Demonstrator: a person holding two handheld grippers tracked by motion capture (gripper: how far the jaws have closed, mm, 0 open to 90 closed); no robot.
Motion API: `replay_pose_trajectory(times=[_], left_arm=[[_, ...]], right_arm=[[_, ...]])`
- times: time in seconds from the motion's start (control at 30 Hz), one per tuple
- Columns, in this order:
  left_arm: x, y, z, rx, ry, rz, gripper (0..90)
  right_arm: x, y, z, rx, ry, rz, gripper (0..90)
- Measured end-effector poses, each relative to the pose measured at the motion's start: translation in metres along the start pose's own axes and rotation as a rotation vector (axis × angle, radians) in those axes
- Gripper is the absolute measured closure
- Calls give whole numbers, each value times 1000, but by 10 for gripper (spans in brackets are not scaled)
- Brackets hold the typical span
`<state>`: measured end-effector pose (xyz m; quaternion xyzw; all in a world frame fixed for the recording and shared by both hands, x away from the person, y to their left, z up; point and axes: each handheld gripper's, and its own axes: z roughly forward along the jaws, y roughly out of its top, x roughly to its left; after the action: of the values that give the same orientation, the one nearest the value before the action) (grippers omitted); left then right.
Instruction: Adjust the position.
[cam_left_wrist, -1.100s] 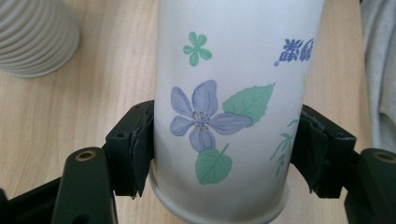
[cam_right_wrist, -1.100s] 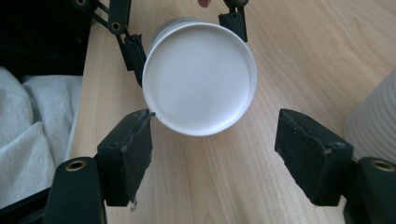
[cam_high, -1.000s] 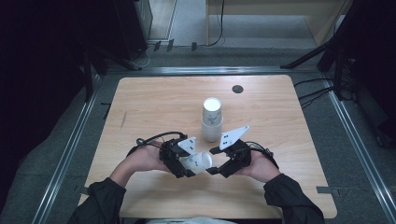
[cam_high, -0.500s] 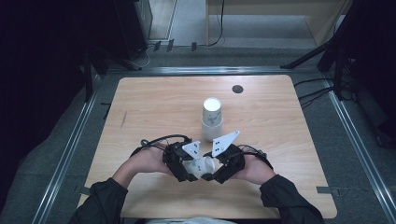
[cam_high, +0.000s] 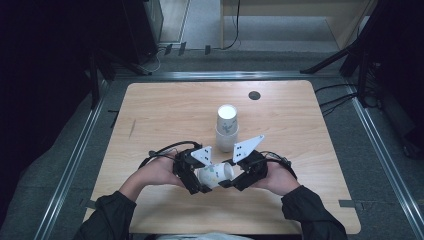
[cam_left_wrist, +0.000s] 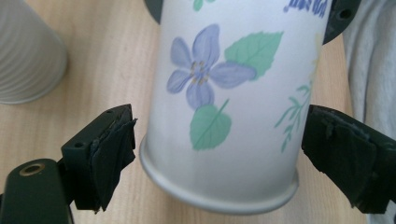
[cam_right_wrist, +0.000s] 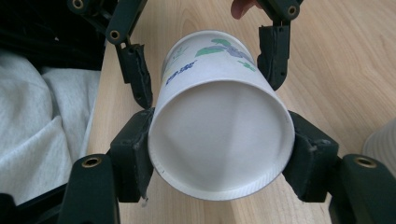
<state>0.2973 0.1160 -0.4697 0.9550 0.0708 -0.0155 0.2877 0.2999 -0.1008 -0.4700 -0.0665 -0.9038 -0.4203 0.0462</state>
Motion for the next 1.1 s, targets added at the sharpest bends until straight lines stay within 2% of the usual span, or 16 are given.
replay_pose_trajectory(times=[0.1, 0.33, 0.43, 0.5, 0.57, 0.6, 0.73, 0.87, 0.93, 1.0, 1.1], left_arm=[[2, -2, -5, -49, 3, -21, 94], [1, -8, -14, -115, 34, -77, 94], [0, -11, -16, -143, 37, -104, 81], [-1, -12, -16, -153, 63, -120, 28], [-3, -13, -17, -168, 77, -134, 24], [-4, -14, -17, -177, 80, -135, 24], [-6, -17, -17, -237, 71, -179, 25], [-8, -18, -16, -272, 87, -182, 26], [-8, -18, -16, -312, 70, -196, 38], [-8, -18, -17, -348, 61, -197, 62], [-10, -20, -19, -383, 55, -194, 64]], right_arm=[[-1, 0, -5, -14, -1, 6, 349], [-6, 3, -15, -47, 3, 15, 349], [-8, 5, -18, -64, 13, 29, 348], [-10, 6, -20, -68, 20, 43, 349], [-13, 7, -21, -76, 33, 58, 349], [-14, 7, -21, -79, 34, 61, 349], [-18, 9, -22, -90, 63, 72, 349], [-20, 11, -20, -105, 96, 76, 349], [-20, 13, -19, -101, 104, 70, 349], [-21, 14, -20, -120, 118, 68, 348], [-21, 16, -21, -138, 130, 69, 348]])
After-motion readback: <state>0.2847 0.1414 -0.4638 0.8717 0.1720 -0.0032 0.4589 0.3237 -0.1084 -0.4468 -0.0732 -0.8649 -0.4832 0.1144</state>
